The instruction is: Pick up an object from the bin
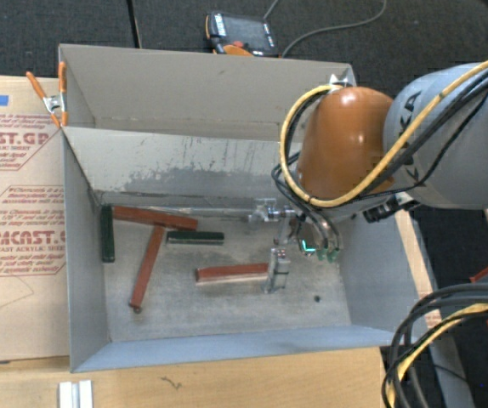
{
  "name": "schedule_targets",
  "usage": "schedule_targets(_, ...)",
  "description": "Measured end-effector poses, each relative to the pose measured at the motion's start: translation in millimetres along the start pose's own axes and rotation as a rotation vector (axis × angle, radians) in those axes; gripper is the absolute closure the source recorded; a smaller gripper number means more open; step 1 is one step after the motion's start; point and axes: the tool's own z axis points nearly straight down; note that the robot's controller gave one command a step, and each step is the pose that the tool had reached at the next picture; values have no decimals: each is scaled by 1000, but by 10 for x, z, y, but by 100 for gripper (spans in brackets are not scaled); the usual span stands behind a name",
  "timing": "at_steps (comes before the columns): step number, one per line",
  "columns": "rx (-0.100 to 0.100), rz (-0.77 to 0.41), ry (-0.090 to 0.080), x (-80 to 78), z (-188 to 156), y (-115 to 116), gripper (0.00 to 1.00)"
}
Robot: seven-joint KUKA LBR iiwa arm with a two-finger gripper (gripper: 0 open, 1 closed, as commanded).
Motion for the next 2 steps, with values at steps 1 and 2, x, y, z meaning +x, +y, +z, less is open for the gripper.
schedule_targets(1,0,-26,-2,-131,1150,60,0)
schedule_targets(2,0,-26,-7,-146,1103,60,100)
